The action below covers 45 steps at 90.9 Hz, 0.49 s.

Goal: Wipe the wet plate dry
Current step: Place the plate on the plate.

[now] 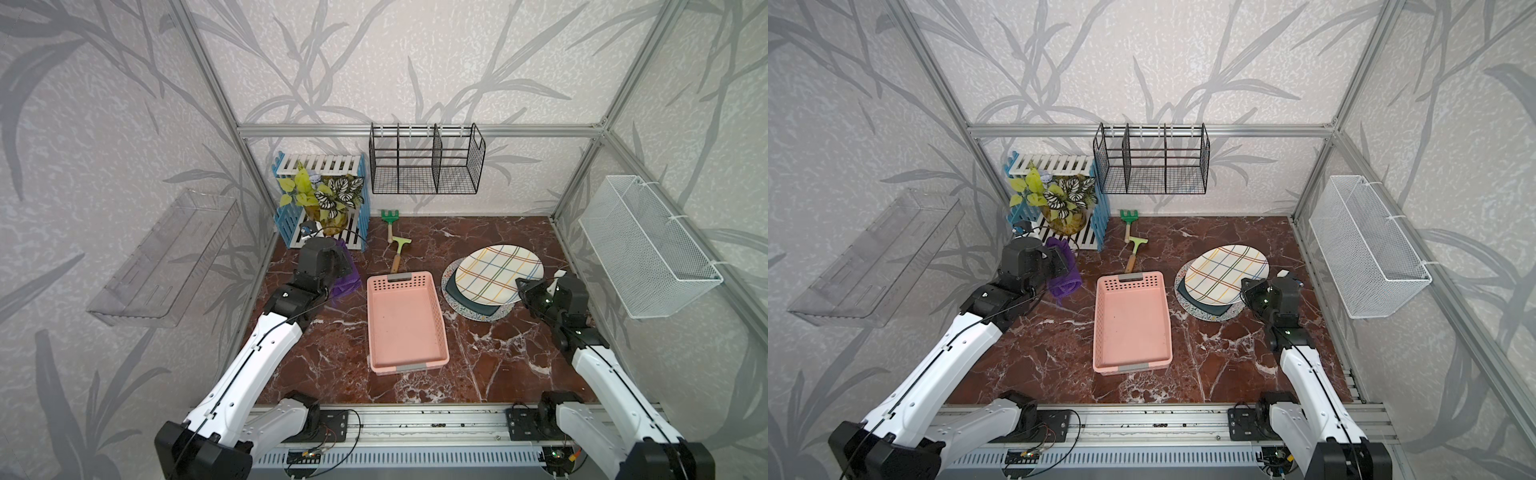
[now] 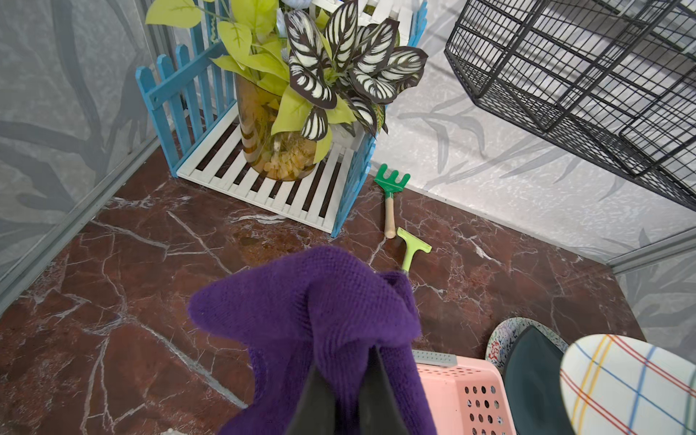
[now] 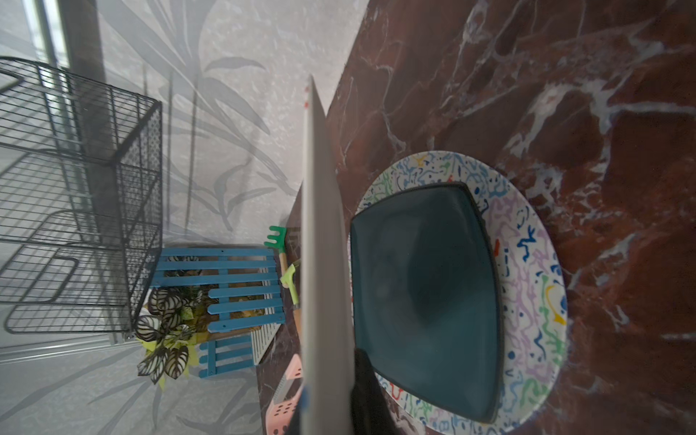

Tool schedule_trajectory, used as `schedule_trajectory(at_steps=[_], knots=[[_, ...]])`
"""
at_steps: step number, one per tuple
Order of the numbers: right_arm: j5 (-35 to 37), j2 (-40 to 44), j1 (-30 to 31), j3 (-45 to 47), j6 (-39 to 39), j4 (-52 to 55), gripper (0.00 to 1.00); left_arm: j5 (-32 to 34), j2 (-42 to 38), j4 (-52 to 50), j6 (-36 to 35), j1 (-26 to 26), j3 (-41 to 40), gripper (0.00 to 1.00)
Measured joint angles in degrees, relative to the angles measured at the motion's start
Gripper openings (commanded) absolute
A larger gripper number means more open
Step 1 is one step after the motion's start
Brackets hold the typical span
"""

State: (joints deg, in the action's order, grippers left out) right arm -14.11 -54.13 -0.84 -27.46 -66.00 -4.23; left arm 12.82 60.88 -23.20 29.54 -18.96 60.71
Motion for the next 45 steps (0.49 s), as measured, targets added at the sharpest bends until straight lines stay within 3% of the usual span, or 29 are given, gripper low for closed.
schedule_trajectory(at_steps=[45], knots=[[-7.8,-15.9,-0.2,0.7,4.3,-9.9,0.00,-3.0,-1.5,1.9,0.6,0.5,-1.7,0.00]])
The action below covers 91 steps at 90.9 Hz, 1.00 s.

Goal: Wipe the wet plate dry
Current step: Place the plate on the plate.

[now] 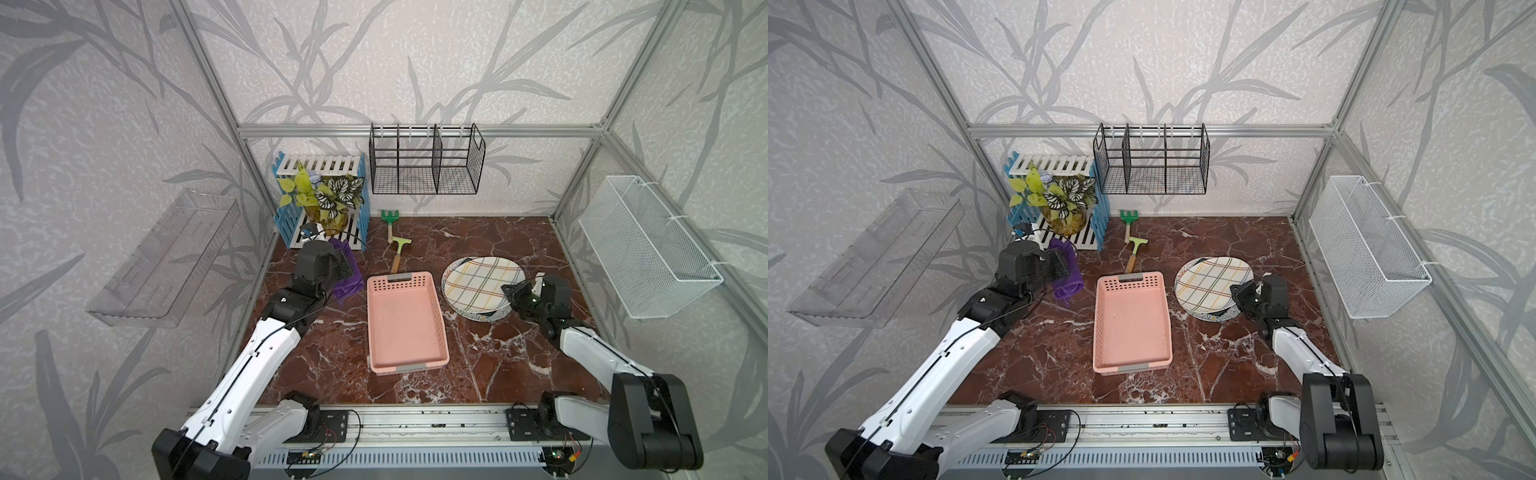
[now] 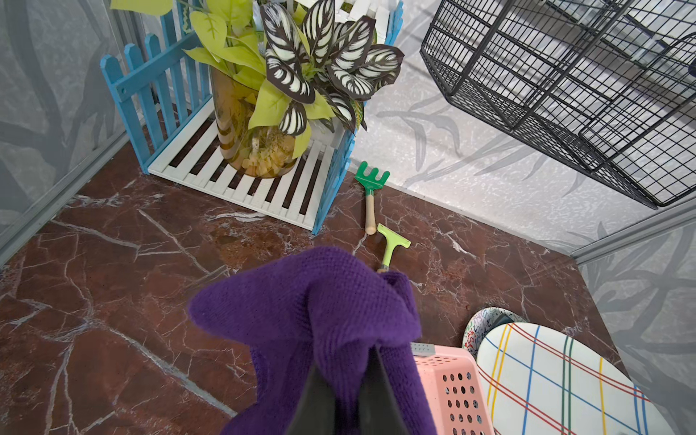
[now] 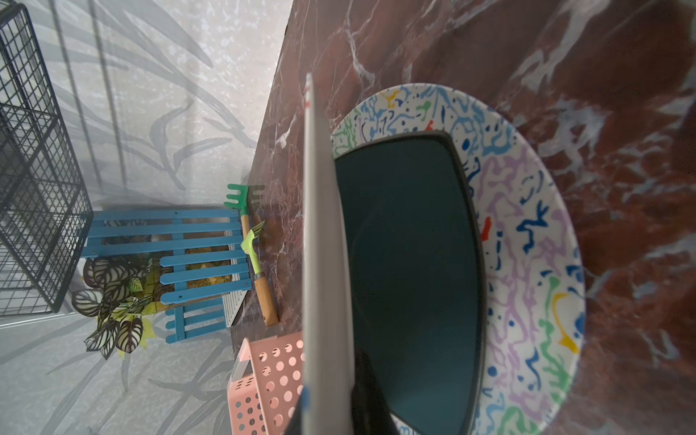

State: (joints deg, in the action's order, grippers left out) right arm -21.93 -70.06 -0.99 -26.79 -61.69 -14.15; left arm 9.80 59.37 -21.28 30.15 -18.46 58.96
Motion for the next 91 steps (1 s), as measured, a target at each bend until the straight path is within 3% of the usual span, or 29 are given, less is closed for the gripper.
schedule_trajectory(at_steps=[15,25,43,64,82,91], knots=[[-1.5,-1.9,-0.1,-0.4,1.6,-1.4,0.12,0.0,0.0,0.0,-0.1,0.7,-0.1,0.00],[-1.0,-1.9,-0.1,-0.8,3.7,0.8,0.26,-0.3,0.2,0.1,-0.2,1.4,-0.2,0.00],[0.1,-1.9,-0.1,-0.7,8.3,9.1,0.34,-1.4,1.3,0.4,-0.1,2.4,-0.2,0.00],[0.6,-3.0,-0.1,-0.7,11.0,12.6,0.51,-2.4,1.3,0.5,-0.2,3.0,-0.4,0.00],[1.3,-2.3,-0.1,-0.7,12.4,14.7,0.78,-2.6,1.5,0.4,-0.2,3.6,-1.1,0.00],[2.2,0.4,-0.1,-0.8,12.9,16.2,0.87,-2.8,2.0,0.4,-0.2,3.7,-1.2,0.00]])
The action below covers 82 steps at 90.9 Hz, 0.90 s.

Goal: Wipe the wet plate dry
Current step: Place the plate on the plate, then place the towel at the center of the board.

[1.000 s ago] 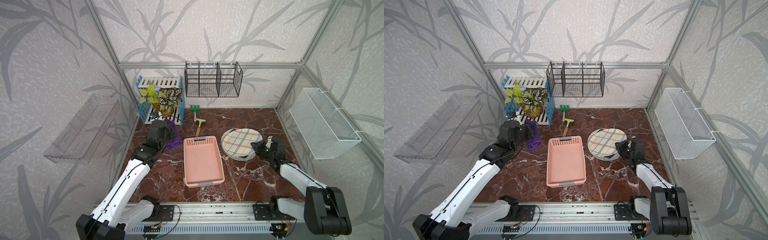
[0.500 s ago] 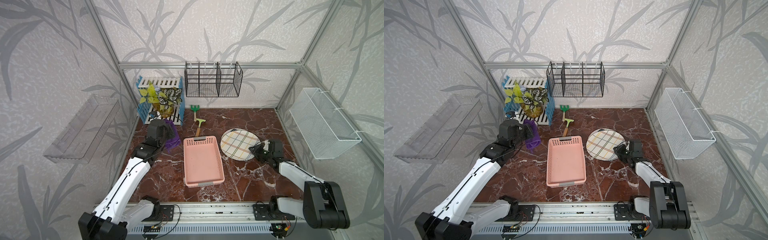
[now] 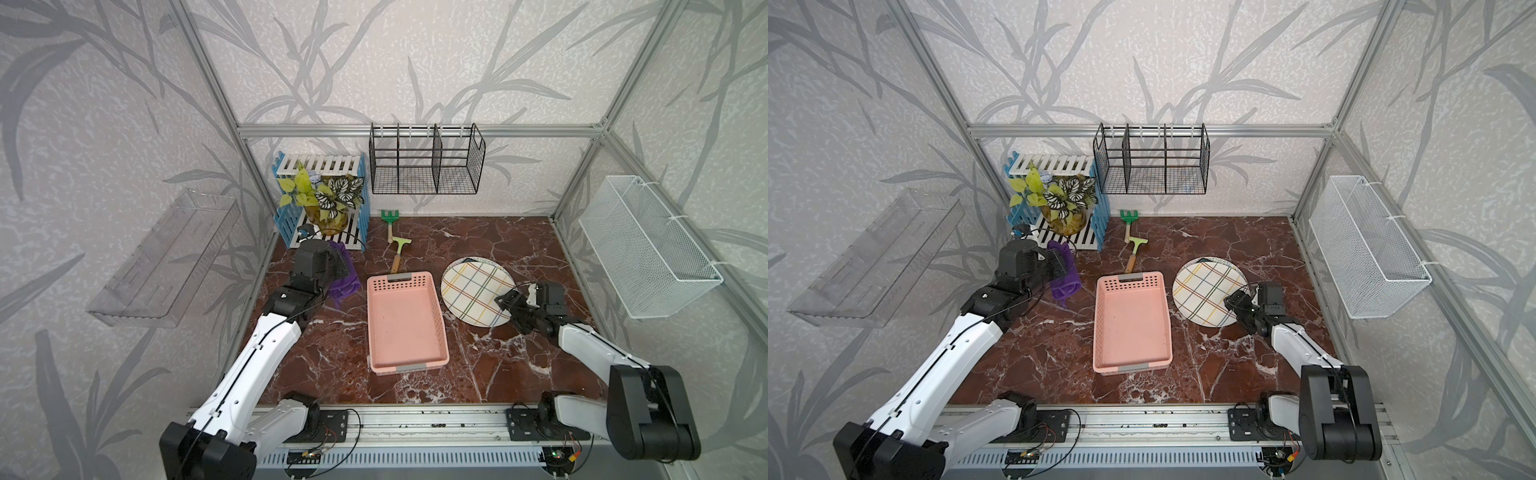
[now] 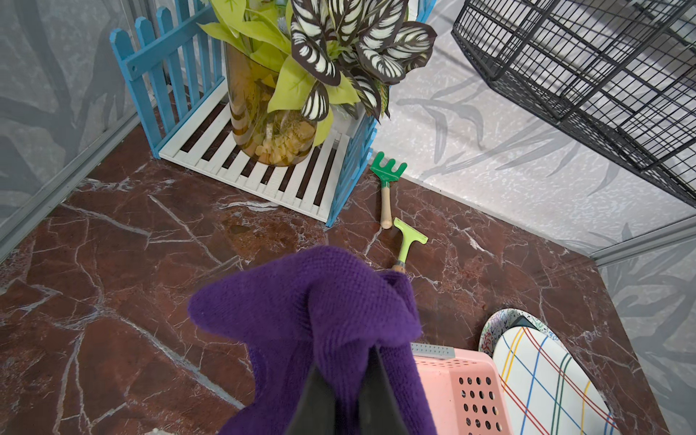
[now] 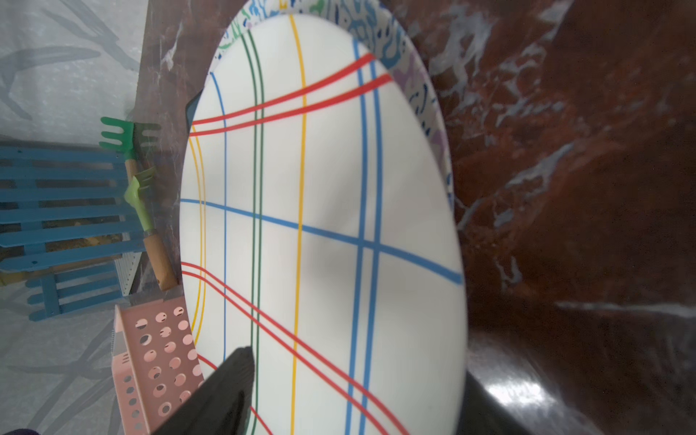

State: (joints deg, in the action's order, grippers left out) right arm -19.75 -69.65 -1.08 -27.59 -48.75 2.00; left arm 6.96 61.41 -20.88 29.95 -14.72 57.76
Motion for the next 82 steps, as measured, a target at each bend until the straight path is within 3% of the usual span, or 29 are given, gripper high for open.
schedule_trajectory(at_steps=[24,40,56,69,82], knots=[[3.2,9.6,-0.3,-1.2,0.9,4.2,0.92,-0.7,1.9,-0.1,-0.3,0.4,-0.2,0.00],[3.7,15.4,-0.4,-4.8,1.6,6.3,0.93,-0.1,7.3,-1.1,-1.5,1.9,1.1,0.01],[4.3,19.3,-0.4,-7.3,2.0,7.0,0.94,-0.9,15.6,-2.8,-3.0,2.5,3.4,0.30],[4.3,19.7,-0.4,-7.4,2.1,7.9,0.94,-2.5,20.5,-5.4,-2.8,2.5,3.6,0.66],[4.3,19.7,-0.4,-7.4,2.1,8.7,0.94,-3.6,20.7,-6.6,-2.7,2.5,2.7,0.72]])
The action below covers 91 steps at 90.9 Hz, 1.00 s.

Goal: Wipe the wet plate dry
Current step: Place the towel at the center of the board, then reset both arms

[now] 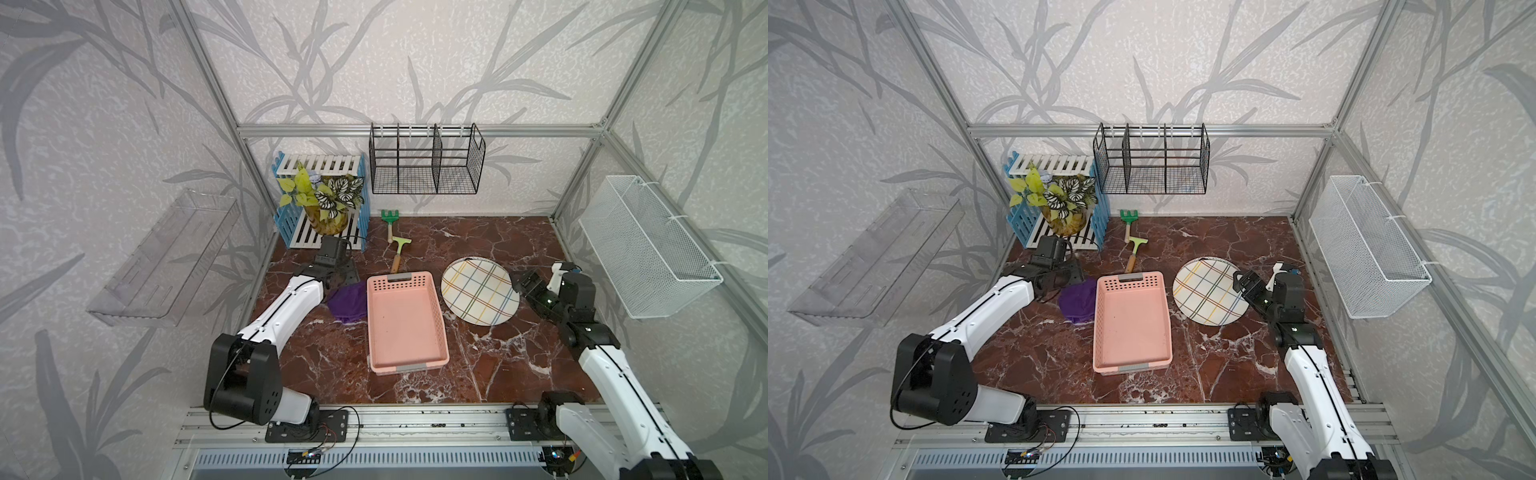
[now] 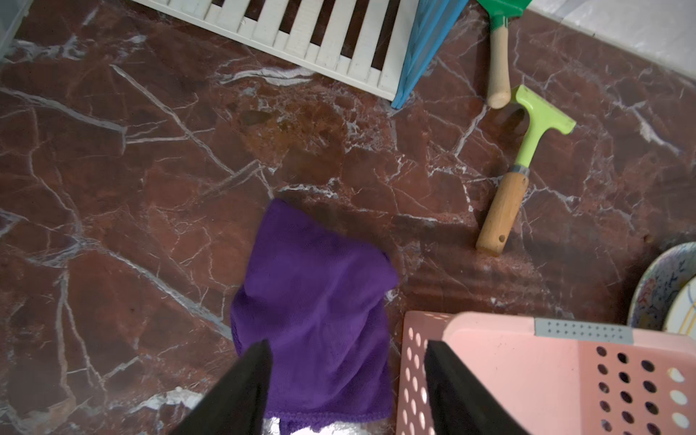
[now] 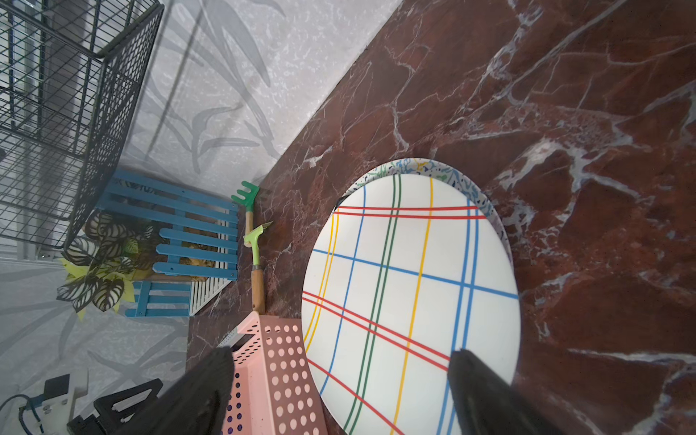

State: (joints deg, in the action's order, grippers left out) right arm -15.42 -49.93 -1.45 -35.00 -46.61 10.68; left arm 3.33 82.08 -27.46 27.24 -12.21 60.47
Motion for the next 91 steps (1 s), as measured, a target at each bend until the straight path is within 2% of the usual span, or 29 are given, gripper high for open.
schedule_trajectory(at_steps=[6,10,18,21,32,39,54,71,81,91], knots=[[0.0,-0.1,0.0,-0.1,0.2,0.2,0.94,0.0,-1.2,-0.5,0.1,0.0,-0.4,0.73],[0.1,-0.4,0.0,-0.5,0.3,0.4,0.94,0.0,-2.4,-0.9,0.2,0.0,-0.4,0.78],[0.2,-1.4,0.0,-1.7,0.7,0.5,0.94,0.0,-5.9,-0.7,0.4,0.0,-0.4,0.97],[0.3,-1.8,0.0,-2.5,0.9,0.5,0.94,0.0,-7.5,-0.5,0.7,0.0,-0.4,1.00],[2.3,-3.5,0.0,-5.7,2.7,1.2,0.96,0.5,-13.5,3.3,0.1,0.0,-1.0,1.00],[5.9,-4.3,-0.1,-7.4,5.2,1.1,0.96,1.9,-17.4,8.0,-0.7,0.0,-3.1,1.00],[16.4,-5.4,-0.4,-7.3,12.6,-0.9,0.98,8.7,-26.2,22.4,-4.4,0.0,-16.0,1.00],[26.9,-5.2,-0.4,0.5,19.7,-8.5,1.00,17.0,-34.5,34.7,-8.1,0.0,-33.0,1.00],[30.6,-5.6,-0.5,6.4,22.6,-12.5,1.00,19.6,-37.7,39.1,-10.1,0.0,-38.3,1.00],[32.5,-8.5,-0.7,8.4,24.7,-15.5,0.99,21.3,-39.6,43.0,-12.2,0.0,-41.2,1.00]])
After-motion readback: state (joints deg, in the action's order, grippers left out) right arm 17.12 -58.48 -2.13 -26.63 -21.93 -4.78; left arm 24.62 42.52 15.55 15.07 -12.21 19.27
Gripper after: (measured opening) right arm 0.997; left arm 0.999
